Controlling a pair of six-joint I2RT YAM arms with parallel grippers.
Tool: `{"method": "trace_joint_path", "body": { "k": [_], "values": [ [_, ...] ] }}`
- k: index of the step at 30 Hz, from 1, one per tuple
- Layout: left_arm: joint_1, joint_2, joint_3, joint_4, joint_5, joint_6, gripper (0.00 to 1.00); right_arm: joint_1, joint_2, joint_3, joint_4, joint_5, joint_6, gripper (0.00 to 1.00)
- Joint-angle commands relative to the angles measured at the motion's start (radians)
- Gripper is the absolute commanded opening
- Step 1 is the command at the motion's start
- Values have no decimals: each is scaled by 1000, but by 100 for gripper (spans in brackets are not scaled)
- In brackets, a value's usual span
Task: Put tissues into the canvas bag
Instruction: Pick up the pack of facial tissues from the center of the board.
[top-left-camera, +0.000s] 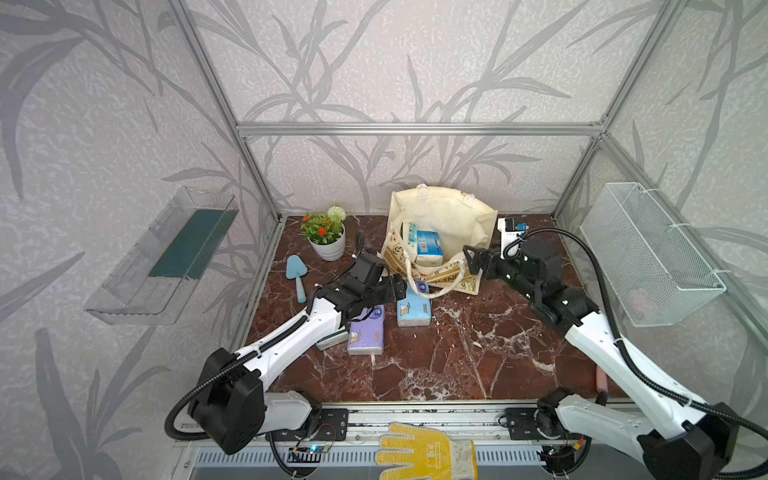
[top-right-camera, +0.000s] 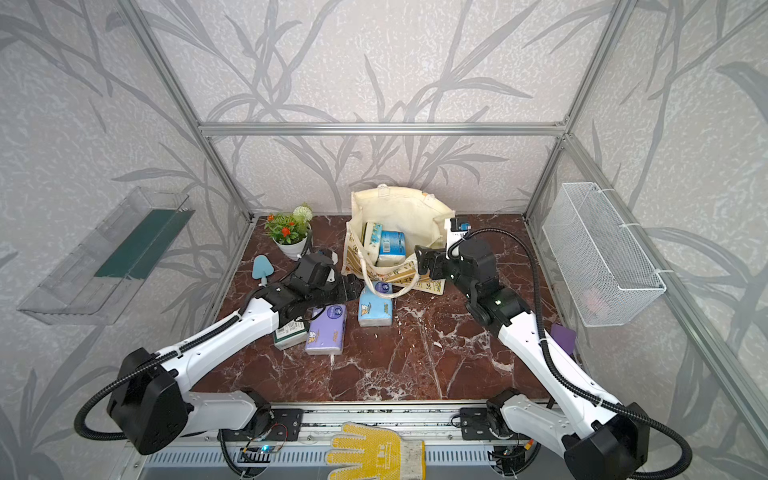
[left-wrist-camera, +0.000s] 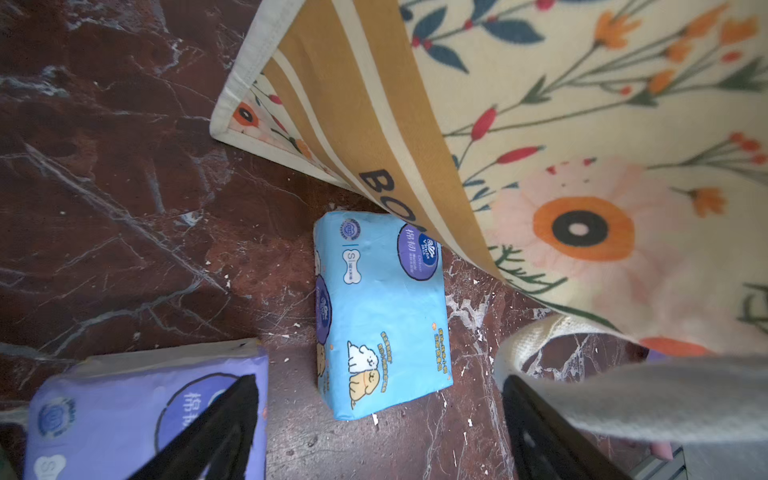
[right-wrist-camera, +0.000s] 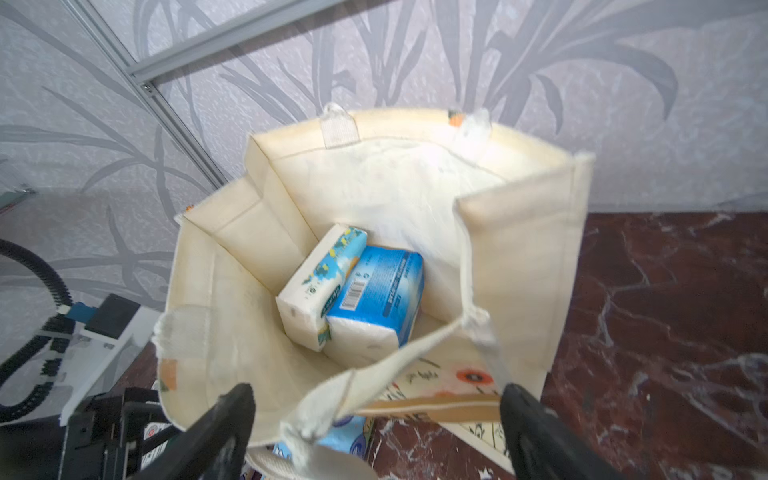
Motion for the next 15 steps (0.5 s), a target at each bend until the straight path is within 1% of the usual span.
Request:
{"method": "trace_joint_path", "body": {
  "k": [1, 5, 9, 12, 15],
  "values": [
    [-9, 11, -42, 69, -18, -61, 88, -5, -65, -97, -15, 38, 100, 89],
    [-14, 34, -68, 105, -14, -82, 87, -5, -140, -245, 21, 48, 202, 88],
    [-15, 56, -100, 158, -9, -103, 86, -4, -196, -418, 122, 31, 344, 86],
    [-17, 85, -104, 192, 0, -106, 86, -4, -182, -509, 197, -8, 419, 86],
    [-16, 127, -91, 206, 9, -103, 86, 12, -122, -555, 281, -44, 459, 86]
  ]
}}
